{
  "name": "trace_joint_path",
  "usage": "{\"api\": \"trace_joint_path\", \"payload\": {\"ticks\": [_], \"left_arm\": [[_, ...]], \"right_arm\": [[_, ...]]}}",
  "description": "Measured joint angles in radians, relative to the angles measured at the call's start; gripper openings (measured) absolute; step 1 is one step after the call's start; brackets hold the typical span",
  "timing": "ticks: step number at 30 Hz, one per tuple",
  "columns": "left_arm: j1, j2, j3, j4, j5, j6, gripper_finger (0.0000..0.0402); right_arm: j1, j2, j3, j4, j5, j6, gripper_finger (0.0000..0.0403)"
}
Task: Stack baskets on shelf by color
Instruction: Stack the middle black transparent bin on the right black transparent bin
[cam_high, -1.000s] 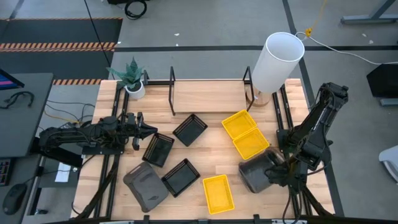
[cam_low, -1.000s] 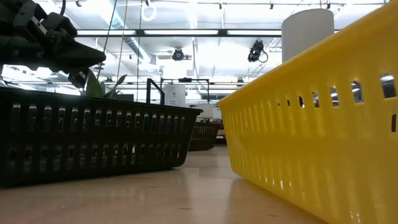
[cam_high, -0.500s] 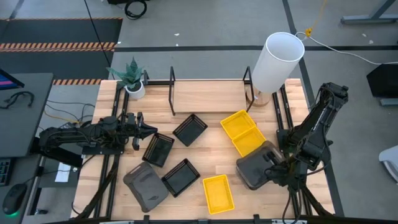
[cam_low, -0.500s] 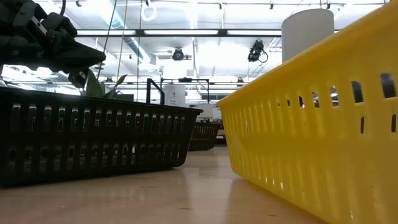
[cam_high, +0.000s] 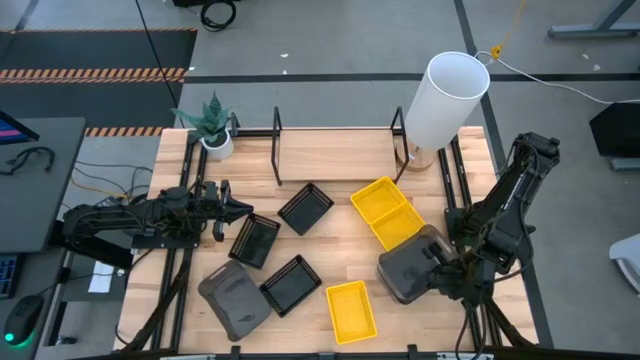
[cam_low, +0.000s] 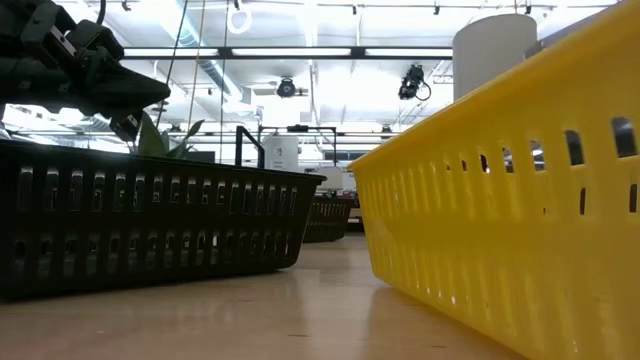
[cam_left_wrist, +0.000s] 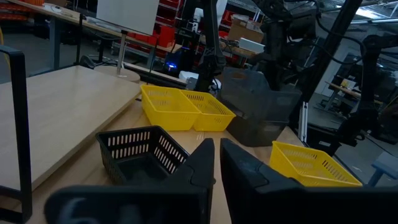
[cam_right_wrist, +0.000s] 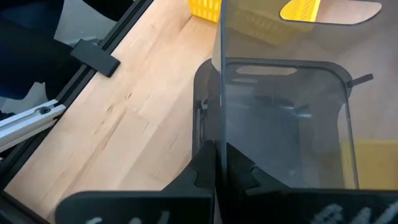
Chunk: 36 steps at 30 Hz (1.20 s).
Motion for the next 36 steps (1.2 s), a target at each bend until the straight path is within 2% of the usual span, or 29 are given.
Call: {"api": "trace_joint_path", "payload": {"ticks": [11,22,27,36], "left_arm": [[0.0,0.0,0.0,0.0,0.0,0.0,0.0039],[0.0,0.0,0.0,0.0,0.0,0.0,0.0028],[0.0,0.0,0.0,0.0,0.0,0.0,0.0035],[0.0,0.0,0.0,0.0,0.0,0.0,0.0035]], "right_arm": [[0.015,0.018,-0.007,0.003,0.027,-0.018,0.001],[0.016,0.084,-0.039,0.021,-0.069,0.063,0.0019],[0.013,0.085,-0.039,0.038,-0.073,0.061,0.0046],[-0.006,0.084,-0.01,0.032,-0.091,0.071,0.0132]]}}
